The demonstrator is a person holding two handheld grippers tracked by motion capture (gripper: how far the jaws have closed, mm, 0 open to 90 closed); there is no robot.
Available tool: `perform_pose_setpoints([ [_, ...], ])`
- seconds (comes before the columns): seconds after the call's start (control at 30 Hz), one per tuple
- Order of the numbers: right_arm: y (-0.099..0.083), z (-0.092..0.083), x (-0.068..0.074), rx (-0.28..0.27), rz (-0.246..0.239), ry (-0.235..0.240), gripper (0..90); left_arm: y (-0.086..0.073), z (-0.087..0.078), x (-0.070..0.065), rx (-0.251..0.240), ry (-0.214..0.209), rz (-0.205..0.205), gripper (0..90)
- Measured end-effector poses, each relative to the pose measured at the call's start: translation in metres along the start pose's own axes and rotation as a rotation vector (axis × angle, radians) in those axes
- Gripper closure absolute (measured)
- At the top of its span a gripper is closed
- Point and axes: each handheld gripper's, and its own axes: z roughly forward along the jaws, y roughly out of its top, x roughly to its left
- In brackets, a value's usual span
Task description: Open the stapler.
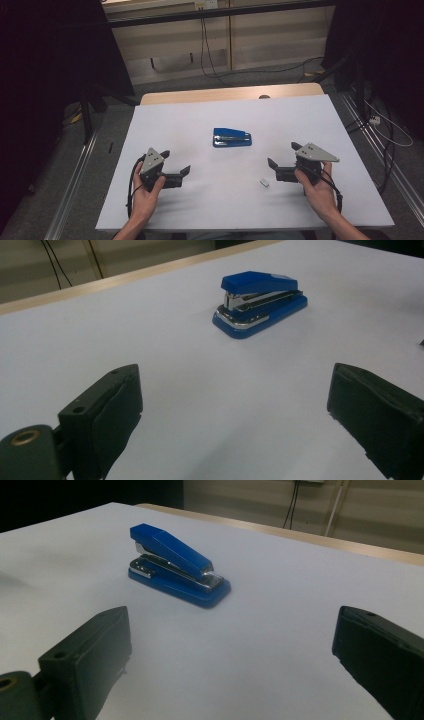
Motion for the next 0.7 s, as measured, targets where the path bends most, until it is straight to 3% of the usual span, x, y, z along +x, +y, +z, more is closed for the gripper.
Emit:
perform_pose_setpoints([
  [0.07,0.003,0.004,0.001,-0.005,-0.002,0.014,2.4,0.002,0.002,-0.001,-0.022,0.002,-0.004,7.4],
  [0.17,0.006,0.009,0.002,-0.008,-0.014,0.025,2.4,0.007,0.005,-0.001,-0.017,-0.006,-0.014,3.4],
  [0.23,0.007,0.014,0.003,-0.016,0.023,0.064,1.9,0.012,0.011,-0.001,-0.024,-0.009,-0.011,3.6],
  [0.3,0.009,0.022,0.008,-0.001,-0.016,0.063,2.1,0.015,0.018,-0.001,-0.029,-0.024,-0.009,3.9],
  [0.37,0.011,0.025,0.009,-0.003,-0.017,0.069,1.9,0.016,0.020,-0.001,-0.033,-0.039,-0.014,3.9],
  [0.4,0.012,0.027,0.009,-0.006,-0.018,0.074,1.7,0.018,0.025,-0.003,-0.022,-0.020,0.028,3.8],
  [0.43,0.012,0.027,0.009,-0.006,-0.018,0.074,1.7,0.018,0.025,-0.003,-0.022,-0.020,0.028,3.8],
  [0.47,0.015,0.030,0.008,-0.012,-0.014,0.083,1.0,0.021,0.028,-0.006,-0.006,0.002,0.059,3.4],
  [0.7,0.020,0.051,0.014,0.004,-0.049,0.118,2.5,0.031,0.040,-0.008,-0.020,-0.026,0.079,3.7],
])
